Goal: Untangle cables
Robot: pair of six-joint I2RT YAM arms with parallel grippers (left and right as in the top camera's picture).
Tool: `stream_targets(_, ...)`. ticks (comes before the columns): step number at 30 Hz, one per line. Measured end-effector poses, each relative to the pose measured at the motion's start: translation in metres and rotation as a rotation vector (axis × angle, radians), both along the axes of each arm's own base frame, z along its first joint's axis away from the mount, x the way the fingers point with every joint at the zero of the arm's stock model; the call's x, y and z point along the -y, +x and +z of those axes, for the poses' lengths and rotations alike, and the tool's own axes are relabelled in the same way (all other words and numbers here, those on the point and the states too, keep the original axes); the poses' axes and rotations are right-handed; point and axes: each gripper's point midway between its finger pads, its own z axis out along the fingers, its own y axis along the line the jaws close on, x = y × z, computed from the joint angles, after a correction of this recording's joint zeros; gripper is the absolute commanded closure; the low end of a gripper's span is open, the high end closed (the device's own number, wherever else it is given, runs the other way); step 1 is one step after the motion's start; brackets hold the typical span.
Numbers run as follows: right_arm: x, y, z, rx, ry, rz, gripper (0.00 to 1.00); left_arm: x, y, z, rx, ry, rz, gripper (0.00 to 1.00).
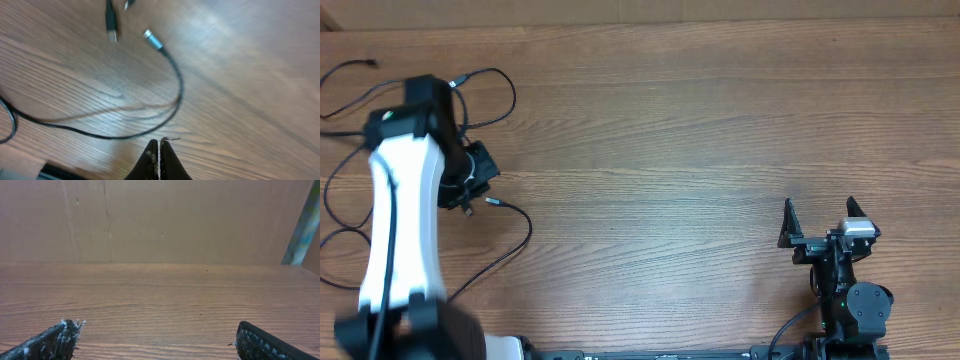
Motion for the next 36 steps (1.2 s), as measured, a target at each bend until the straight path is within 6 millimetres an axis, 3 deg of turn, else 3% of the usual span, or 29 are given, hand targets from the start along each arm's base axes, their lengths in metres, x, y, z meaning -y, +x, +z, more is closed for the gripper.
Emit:
stream_targets(1,0.000,0.000,0.000,0.001,0.000,0.000,0.00,0.001,-0.001,0.011,0.043,0.006,0.000,0.94)
stream_targets(2,0.000,0.000,0.000,0.001,0.000,0.001,0.00,0.001,-0.003,0.023,0.086,0.016,0.001,0.81)
stream_targets(3,0.000,0.000,0.000,0.000,0.000,0.000,0.00,0.001,-0.004,0.033,0.125,0.025,0.003,0.41)
stream_targets(4,0.000,0.000,0.000,0.000,0.000,0.000,0.00,0.000,-0.007,0.041,0.155,0.036,0.011,0.14)
stream_targets(5,0.000,0.000,0.000,0.000,0.000,0.000,0.00,0.000,-0.009,0.047,0.174,0.043,0.015,0.01)
stream_targets(12,0.000,0.000,0.000,0.000,0.000,0.000,0.00,0.003,-0.031,0.048,0.118,0.026,0.085,0.00)
stream_targets(16,0.000,0.000,0.000,0.000,0.000,0.000,0.00,-0.006,-0.019,0.052,0.177,0.050,0.185,0.00)
stream_targets(20,0.000,0.000,0.000,0.000,0.000,0.000,0.00,-0.036,-0.016,0.057,0.224,0.110,0.338,0.00)
stream_targets(26,0.000,0.000,0.000,0.001,0.000,0.000,0.00,-0.108,-0.049,0.059,0.187,0.292,0.611,0.00)
stream_targets(30,0.000,0.000,0.000,0.000,0.000,0.000,0.00,-0.136,-0.071,0.038,0.127,0.318,0.760,0.00)
stream_targets(36,0.000,0.000,0.000,0.000,0.000,0.000,0.00,-0.168,-0.083,-0.017,0.060,0.339,0.882,0.00)
